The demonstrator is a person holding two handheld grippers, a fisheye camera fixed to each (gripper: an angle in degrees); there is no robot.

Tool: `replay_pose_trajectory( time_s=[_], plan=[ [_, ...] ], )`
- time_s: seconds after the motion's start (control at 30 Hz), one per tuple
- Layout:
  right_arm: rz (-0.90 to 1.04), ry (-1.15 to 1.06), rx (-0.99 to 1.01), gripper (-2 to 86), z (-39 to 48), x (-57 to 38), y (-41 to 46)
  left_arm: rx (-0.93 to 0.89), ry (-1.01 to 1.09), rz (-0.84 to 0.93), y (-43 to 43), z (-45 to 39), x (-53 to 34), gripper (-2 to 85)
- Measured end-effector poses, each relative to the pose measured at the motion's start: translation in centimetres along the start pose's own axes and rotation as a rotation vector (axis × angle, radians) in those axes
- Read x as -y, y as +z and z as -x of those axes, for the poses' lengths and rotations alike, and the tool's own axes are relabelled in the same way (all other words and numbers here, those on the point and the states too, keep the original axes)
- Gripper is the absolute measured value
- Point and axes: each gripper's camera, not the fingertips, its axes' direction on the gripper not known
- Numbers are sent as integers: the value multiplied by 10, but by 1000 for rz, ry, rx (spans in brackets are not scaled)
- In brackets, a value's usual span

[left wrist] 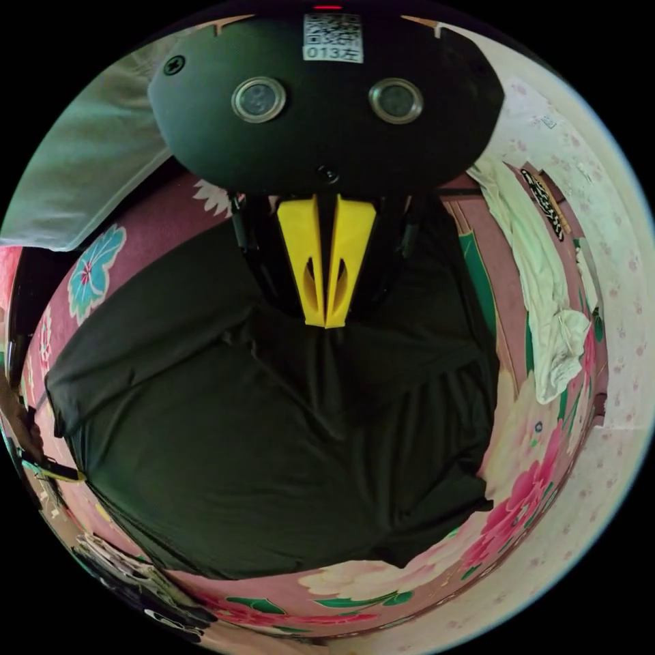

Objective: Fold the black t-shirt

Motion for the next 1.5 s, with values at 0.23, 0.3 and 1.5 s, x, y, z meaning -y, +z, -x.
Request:
replay_pose_trajectory(
  time_s=[0.23,0.3,1.5],
  plan=[
    [-132,-10,41,1,-8,-26,-26,-58,-80,-31,-18,8,-3,-3],
    [-168,-4,78,0,1,-28,-31,-19,-87,-77,-32,8,-3,-3],
    [-170,-145,-313,3,152,113,78,121,-484,-290,-78,188,10,-1]
  ],
)
